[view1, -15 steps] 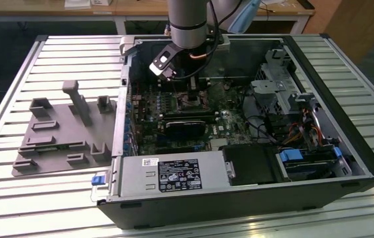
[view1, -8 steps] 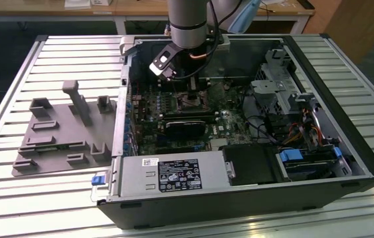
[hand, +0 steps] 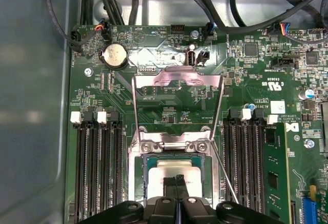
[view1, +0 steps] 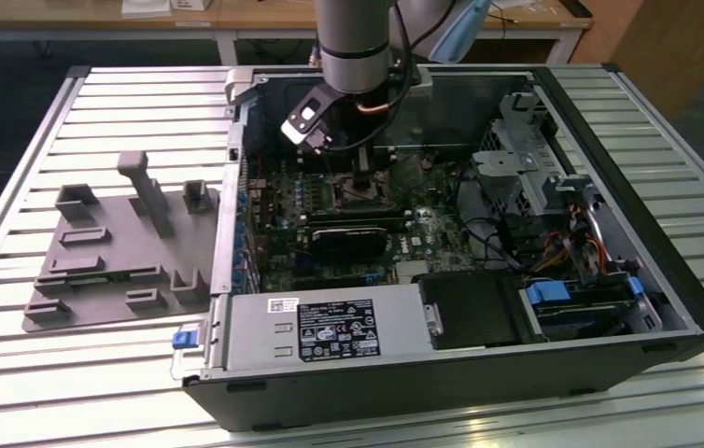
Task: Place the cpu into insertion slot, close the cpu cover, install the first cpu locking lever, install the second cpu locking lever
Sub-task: 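Place the cpu into insertion slot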
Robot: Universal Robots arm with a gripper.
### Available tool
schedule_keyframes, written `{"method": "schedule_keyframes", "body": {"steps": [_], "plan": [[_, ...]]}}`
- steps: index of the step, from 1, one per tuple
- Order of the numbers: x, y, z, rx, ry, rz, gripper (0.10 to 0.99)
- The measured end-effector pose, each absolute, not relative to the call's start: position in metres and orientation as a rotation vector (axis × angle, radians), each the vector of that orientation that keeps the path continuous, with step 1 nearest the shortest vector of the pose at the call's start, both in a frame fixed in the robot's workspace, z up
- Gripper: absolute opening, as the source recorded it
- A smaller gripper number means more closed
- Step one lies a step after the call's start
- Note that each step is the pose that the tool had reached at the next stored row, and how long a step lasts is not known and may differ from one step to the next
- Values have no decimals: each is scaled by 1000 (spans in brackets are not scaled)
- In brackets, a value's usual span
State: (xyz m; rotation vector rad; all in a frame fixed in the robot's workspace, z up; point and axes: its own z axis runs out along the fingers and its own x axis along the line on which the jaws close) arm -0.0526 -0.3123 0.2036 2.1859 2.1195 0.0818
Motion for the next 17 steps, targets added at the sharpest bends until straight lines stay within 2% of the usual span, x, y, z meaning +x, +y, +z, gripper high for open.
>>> {"method": "schedule_keyframes", "body": {"steps": [17], "plan": [[-52,-312,199,2186,2119,82,102]]}}
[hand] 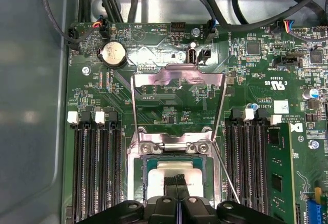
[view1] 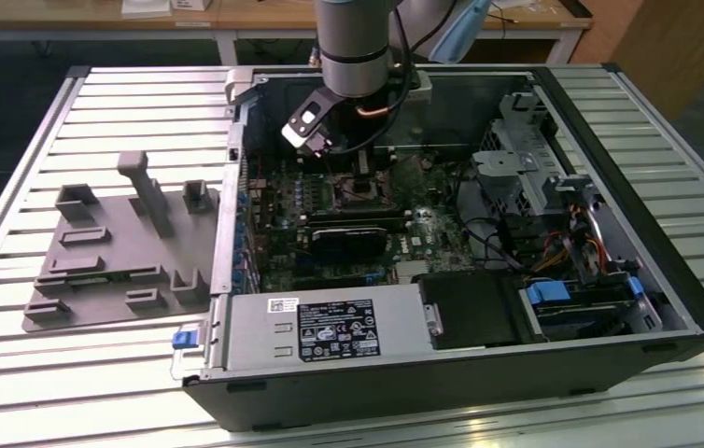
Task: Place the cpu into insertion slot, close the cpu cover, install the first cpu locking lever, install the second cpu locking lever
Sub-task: 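Place the cpu into insertion slot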
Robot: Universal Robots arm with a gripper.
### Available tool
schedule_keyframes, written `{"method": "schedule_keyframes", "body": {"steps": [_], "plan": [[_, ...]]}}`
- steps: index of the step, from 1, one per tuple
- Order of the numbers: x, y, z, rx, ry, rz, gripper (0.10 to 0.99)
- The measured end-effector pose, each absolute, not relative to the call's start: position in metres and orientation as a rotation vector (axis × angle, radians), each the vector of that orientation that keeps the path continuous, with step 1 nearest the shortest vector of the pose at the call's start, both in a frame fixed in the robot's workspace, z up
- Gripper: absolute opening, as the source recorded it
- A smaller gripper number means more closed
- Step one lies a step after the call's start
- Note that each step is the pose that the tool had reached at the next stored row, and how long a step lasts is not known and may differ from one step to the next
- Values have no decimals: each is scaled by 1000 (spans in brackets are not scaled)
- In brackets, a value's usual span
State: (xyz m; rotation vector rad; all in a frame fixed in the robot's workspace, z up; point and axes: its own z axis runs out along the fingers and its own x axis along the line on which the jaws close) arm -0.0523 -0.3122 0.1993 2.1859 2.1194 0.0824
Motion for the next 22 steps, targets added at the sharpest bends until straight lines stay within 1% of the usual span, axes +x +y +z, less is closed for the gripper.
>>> {"method": "schedule_keyframes", "body": {"steps": [10,18,19,22], "plan": [[-52,-312,214,2186,2119,82,102],[-52,-312,241,2184,2118,85,102],[-52,-312,258,2182,2116,89,102],[-52,-312,258,2182,2115,90,102]]}}
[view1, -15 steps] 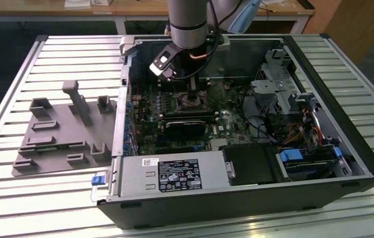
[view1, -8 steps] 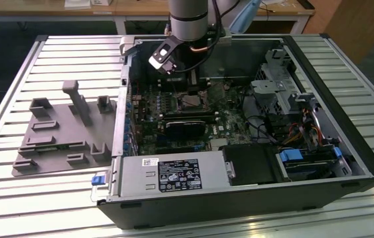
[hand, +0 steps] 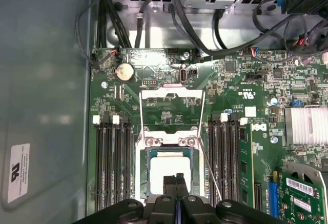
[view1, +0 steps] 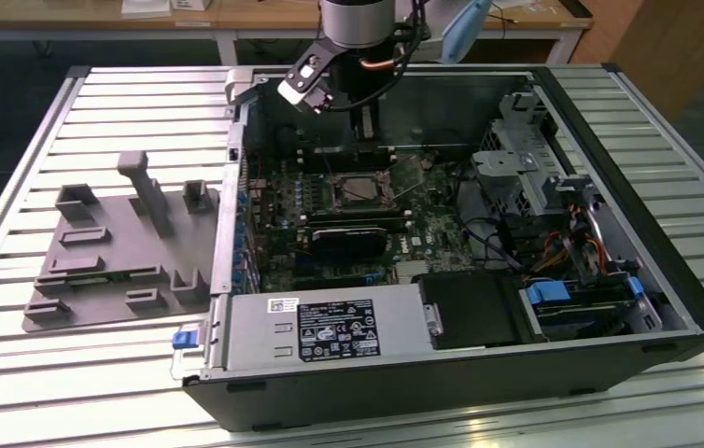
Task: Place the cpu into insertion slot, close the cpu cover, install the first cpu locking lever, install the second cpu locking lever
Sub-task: 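Place the cpu into insertion slot, then close the cpu cover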
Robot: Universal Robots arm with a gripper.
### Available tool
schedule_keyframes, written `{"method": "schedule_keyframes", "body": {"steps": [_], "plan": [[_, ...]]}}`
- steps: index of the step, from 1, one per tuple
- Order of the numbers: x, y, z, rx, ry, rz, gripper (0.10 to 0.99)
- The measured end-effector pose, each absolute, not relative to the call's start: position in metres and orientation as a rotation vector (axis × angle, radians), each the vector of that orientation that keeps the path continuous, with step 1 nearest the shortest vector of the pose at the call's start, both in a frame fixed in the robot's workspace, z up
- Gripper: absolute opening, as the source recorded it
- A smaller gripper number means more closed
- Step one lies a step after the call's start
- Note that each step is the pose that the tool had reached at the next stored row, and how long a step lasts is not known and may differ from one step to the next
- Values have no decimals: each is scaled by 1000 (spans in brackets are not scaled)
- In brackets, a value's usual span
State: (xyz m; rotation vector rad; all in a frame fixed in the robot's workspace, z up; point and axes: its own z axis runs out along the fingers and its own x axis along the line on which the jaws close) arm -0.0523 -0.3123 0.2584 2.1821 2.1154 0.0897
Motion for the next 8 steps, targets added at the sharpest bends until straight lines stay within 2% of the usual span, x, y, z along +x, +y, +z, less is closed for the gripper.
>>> {"method": "schedule_keyframes", "body": {"steps": [8], "plan": [[-52,-312,259,2181,2114,92,102]]}}
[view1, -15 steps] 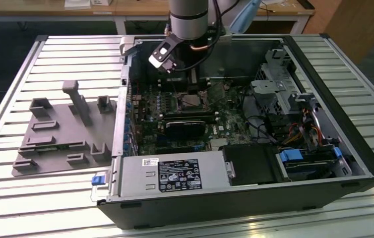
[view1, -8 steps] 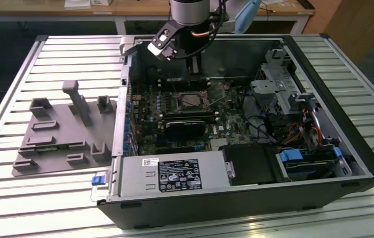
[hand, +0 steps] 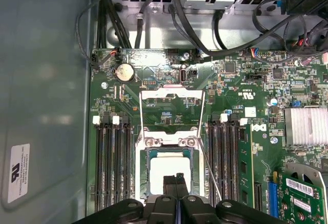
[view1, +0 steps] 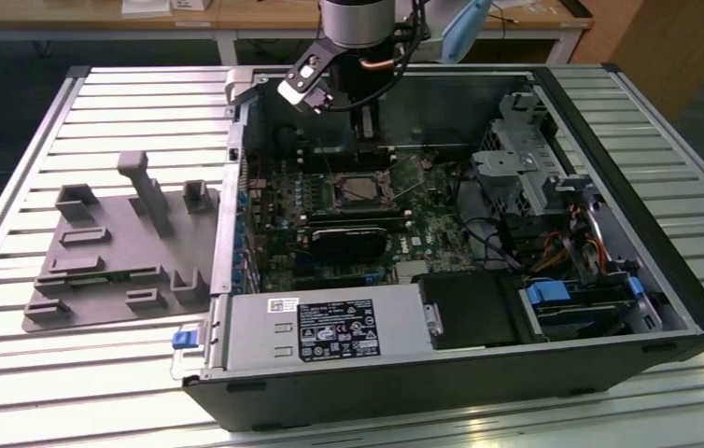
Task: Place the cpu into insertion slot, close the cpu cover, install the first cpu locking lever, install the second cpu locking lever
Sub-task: 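Close the cpu cover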
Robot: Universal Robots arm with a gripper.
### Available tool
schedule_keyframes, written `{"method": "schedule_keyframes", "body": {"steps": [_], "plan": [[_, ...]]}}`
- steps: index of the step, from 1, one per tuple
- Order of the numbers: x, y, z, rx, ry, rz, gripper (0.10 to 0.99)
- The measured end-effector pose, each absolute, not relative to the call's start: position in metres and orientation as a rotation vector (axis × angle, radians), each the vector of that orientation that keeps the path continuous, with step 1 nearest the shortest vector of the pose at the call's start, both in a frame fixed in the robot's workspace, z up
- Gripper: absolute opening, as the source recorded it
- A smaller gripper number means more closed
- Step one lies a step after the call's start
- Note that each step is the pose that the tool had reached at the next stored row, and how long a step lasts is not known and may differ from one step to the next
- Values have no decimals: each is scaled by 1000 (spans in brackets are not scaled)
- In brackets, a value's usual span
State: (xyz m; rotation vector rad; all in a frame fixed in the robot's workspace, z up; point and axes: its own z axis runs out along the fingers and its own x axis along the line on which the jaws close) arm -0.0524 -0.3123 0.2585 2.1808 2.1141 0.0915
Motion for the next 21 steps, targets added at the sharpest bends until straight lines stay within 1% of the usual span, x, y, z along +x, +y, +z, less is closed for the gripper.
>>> {"method": "schedule_keyframes", "body": {"steps": [10,21], "plan": [[-44,-312,259,2181,2114,92,102],[-19,-312,259,2181,2114,91,102]]}}
